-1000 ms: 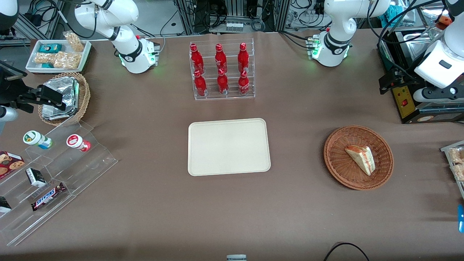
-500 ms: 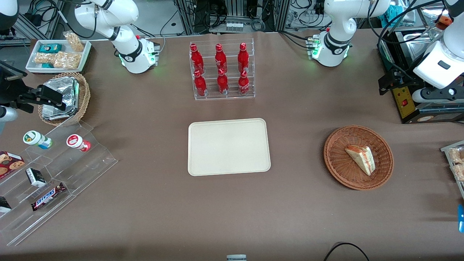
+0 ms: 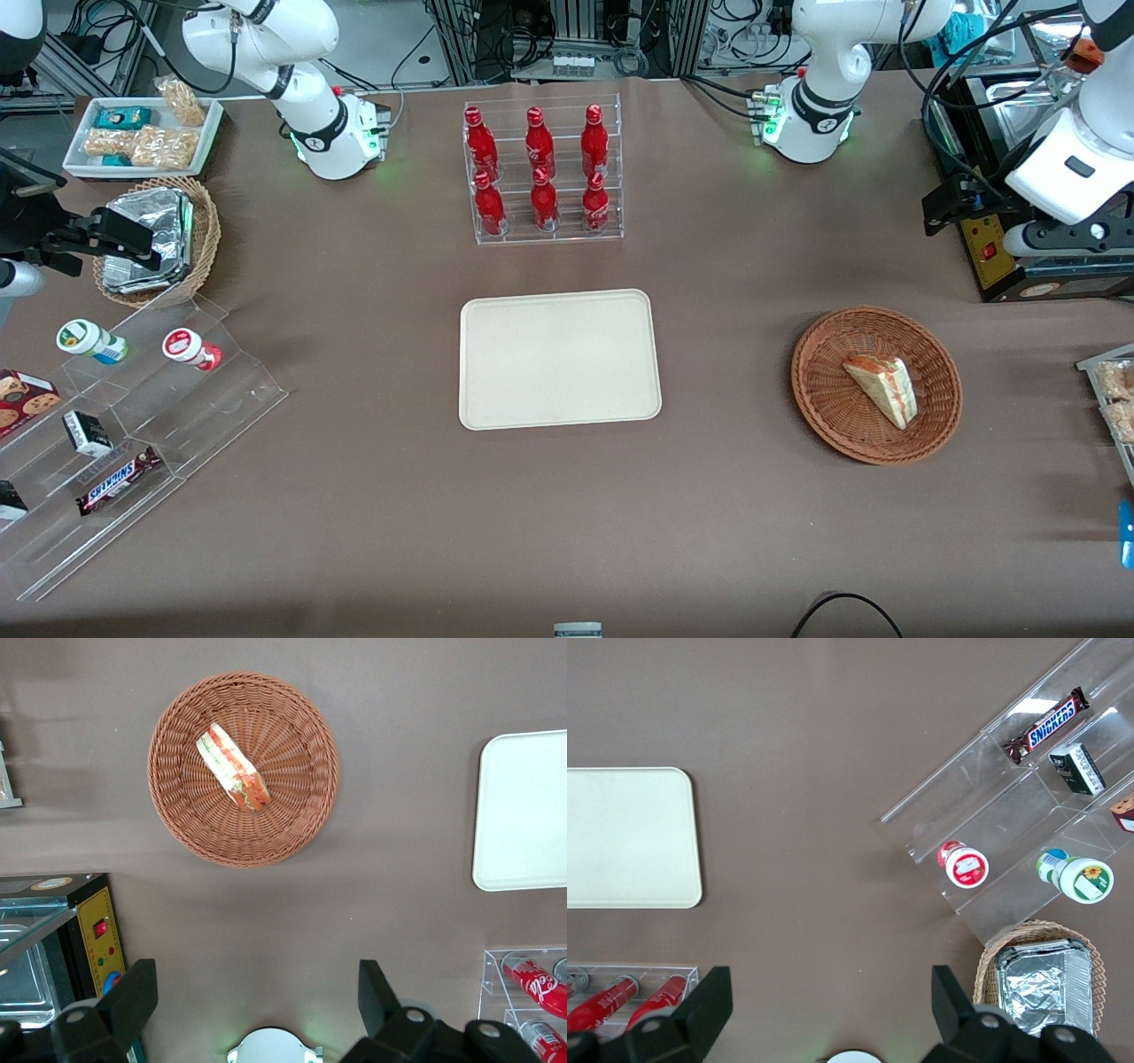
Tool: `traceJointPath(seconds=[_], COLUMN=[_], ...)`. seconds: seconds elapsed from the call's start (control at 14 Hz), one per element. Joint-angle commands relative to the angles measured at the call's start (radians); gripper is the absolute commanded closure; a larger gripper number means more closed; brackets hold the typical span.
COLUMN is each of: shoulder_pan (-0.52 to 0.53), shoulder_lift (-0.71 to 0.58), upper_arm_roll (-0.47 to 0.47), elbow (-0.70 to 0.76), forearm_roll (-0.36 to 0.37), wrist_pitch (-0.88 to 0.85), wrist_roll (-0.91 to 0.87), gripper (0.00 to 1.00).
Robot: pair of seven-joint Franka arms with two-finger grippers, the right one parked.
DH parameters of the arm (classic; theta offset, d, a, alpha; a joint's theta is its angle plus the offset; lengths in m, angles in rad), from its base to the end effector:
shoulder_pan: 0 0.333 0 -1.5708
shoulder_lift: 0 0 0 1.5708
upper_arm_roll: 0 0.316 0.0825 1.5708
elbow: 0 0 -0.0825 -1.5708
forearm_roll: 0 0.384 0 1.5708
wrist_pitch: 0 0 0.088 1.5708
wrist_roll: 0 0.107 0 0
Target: Place sandwich from basket to tray
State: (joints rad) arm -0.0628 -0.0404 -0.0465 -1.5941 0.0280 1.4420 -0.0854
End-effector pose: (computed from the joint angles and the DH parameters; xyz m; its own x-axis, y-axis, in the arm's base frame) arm 0.5249 -0.0548 0.6250 0.9939 -0.0194 -0.1085 -0.0238 -0.9989 -0.0393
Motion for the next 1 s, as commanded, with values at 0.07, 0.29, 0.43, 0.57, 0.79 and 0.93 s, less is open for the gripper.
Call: traceJointPath(seconds=[0.07, 0.29, 0.43, 0.57, 0.79, 0.93], shoulder_pan=[-0.006, -0.003, 0.008, 0.041, 0.057, 0.087], shoulder_lift=[0.008, 0.028, 0.027, 0.068, 0.141, 0.163], upper_arm_roll=[0.002, 0.004, 0.005, 0.004, 0.007, 0.007], elbow=[-0.012, -0.094, -0.202, -0.257, -0.331, -0.410], forearm_roll=[0.012, 0.015, 0.018, 0.018, 0.021, 0.021], wrist_pitch=[0.011, 0.092, 0.196, 0.260, 0.406, 0.548], wrist_roll=[0.013, 0.016, 0.016, 0.016, 0.021, 0.018], gripper=[0.00, 0.00, 0.00, 0.00, 0.00, 0.00])
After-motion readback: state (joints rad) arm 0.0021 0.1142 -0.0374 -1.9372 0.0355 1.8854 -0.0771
